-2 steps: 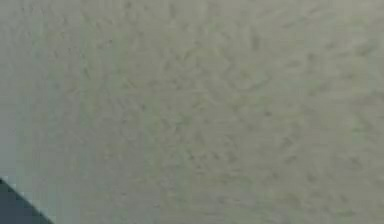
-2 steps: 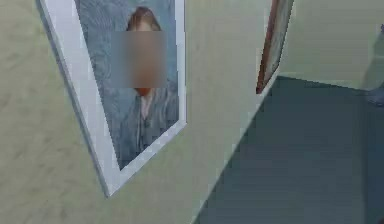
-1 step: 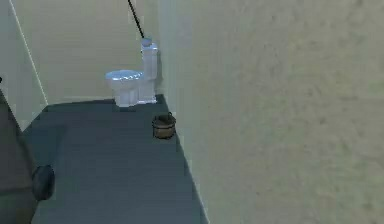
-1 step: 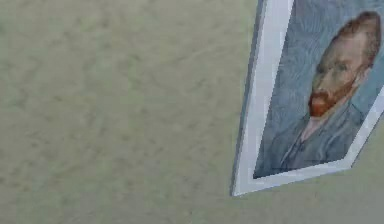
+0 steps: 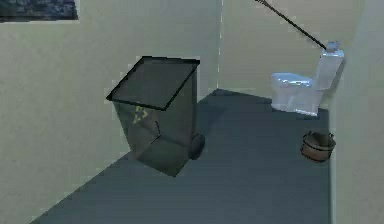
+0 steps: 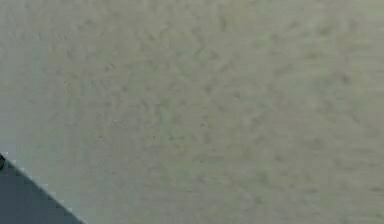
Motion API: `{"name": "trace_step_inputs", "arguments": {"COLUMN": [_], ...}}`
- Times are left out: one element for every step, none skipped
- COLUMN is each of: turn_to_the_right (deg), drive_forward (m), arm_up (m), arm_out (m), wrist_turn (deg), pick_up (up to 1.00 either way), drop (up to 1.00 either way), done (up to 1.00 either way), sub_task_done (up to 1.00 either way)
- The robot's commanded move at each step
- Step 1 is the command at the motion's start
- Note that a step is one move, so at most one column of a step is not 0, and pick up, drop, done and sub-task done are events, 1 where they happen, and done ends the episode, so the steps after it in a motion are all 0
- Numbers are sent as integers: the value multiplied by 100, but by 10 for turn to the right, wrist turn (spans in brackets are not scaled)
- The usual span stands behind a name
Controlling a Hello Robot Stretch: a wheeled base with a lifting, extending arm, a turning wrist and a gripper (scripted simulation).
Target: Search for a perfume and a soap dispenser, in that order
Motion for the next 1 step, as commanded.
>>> {"name": "trace_step_inputs", "arguments": {"turn_to_the_right": [-450], "drive_forward": [0], "arm_up": [0], "arm_out": [0], "wrist_turn": [0], "pick_up": [0], "drop": [0], "done": [0], "sub_task_done": [0]}}
